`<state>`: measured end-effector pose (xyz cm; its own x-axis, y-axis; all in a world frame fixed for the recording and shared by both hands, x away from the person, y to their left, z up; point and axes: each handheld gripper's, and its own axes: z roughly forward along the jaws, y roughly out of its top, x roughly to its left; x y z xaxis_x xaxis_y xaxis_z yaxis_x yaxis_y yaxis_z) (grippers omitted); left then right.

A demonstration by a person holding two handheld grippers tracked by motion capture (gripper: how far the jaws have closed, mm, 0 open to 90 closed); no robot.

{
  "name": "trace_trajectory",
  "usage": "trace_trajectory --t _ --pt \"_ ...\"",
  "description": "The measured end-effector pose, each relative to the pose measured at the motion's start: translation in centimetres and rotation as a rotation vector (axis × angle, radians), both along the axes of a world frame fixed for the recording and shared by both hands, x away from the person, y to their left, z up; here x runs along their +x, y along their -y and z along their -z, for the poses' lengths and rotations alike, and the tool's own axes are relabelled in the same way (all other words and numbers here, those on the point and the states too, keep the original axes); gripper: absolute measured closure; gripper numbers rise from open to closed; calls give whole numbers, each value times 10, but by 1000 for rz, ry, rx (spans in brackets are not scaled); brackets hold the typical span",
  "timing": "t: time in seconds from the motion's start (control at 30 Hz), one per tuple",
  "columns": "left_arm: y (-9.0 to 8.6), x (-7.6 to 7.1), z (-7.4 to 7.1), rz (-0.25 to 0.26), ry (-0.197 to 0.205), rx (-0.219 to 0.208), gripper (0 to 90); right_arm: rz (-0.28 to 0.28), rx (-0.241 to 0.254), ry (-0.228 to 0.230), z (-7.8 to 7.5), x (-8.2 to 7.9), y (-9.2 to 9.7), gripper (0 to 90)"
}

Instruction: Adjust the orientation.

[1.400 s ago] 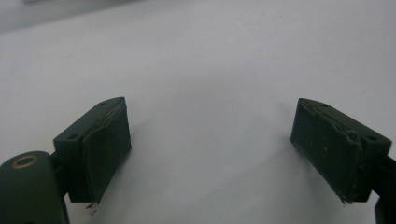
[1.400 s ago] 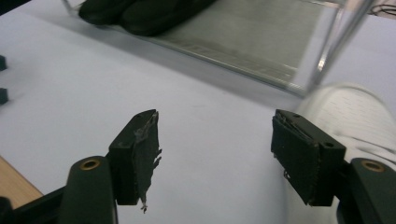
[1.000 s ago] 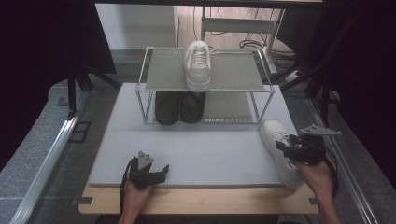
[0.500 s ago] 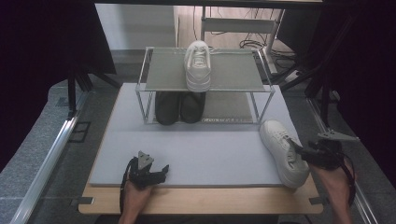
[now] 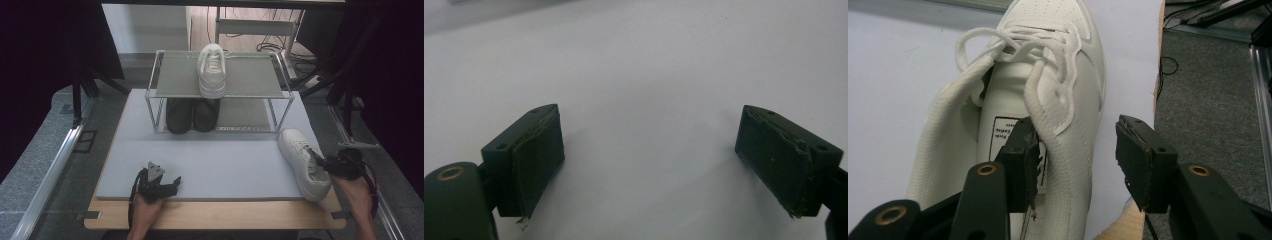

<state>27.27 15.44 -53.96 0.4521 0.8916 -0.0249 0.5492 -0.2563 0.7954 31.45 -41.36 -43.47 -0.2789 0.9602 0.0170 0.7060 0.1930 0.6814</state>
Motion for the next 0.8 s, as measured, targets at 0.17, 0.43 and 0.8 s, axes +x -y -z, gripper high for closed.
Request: trace_trajectory --t 0.17,0.43,0.8 --pt "0 0 0 0 0 0 118 -23 4 -35 3 8 -1 580" --pt "0 0 0 0 0 0 119 -32 -40 -58 0 10 -6 782" --pt "0 0 0 0 0 0 119 -9 41 -51 -4 6 -3 841"
